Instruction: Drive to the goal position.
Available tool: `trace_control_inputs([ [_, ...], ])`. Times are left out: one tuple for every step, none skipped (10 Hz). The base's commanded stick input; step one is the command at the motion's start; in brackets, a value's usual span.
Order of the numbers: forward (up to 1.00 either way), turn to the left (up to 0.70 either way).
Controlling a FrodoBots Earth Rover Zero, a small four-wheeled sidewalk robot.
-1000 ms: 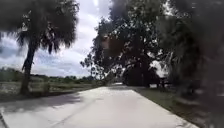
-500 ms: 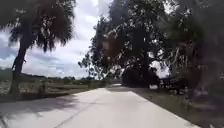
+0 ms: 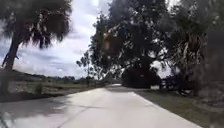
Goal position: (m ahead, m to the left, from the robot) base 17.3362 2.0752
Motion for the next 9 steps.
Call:
trace_control_inputs([
  [0.85,0.00],
  [0.85,0.00],
  [0.85,0.00],
  [0.85,0.00],
  [0.85,0.00],
  [0.85,0.00],
  [0.85,0.00],
  [0.85,0.00],
  [0.85,0.00],
])
